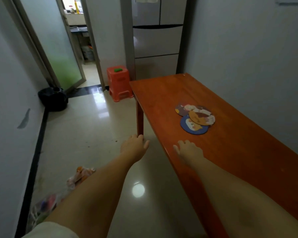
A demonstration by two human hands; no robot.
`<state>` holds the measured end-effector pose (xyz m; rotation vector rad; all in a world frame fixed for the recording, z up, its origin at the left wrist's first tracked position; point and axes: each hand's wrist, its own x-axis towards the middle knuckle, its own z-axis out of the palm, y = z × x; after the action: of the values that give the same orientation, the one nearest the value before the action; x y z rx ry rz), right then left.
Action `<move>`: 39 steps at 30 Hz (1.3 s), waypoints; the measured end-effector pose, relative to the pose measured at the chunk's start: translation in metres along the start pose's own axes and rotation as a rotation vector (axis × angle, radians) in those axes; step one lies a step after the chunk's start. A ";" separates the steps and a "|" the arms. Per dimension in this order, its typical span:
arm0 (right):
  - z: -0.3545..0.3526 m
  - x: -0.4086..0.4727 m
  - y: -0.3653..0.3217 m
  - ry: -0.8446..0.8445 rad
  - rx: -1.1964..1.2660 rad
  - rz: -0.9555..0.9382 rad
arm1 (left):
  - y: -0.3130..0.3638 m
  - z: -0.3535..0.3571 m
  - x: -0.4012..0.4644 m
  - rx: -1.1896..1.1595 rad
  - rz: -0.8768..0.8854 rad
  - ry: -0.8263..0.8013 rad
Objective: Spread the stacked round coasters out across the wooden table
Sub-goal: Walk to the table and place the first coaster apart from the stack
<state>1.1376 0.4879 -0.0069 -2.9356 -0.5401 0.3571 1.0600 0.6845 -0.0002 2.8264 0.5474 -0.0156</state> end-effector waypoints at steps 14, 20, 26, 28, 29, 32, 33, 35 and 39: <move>-0.012 0.181 0.041 -0.041 0.237 0.502 | 0.045 0.015 0.291 0.161 0.440 -0.265; -0.011 0.206 0.061 -0.089 0.301 0.682 | 0.089 0.031 0.356 0.222 0.602 -0.374; -0.007 0.219 0.111 -0.003 0.361 0.866 | 0.156 0.072 0.374 0.201 0.778 -0.512; -0.007 0.227 0.128 0.050 0.438 0.906 | 0.172 0.082 0.384 0.160 0.784 -0.550; -0.006 0.232 0.136 0.068 0.478 0.921 | 0.178 0.087 0.391 0.147 0.765 -0.566; -0.004 0.247 0.156 0.103 0.621 0.972 | 0.196 0.099 0.411 0.087 0.647 -0.602; -0.003 0.252 0.160 0.112 0.672 0.992 | 0.201 0.103 0.417 0.055 0.598 -0.621; -0.001 0.262 0.167 0.123 0.767 1.041 | 0.210 0.112 0.427 -0.001 0.510 -0.656; 0.005 0.281 0.181 0.166 0.872 1.150 | 0.230 0.125 0.441 -0.116 0.411 -0.707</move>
<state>1.4520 0.4236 -0.1012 -2.0447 1.0940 0.3096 1.5595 0.6079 -0.0889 2.5169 -0.1813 -0.8277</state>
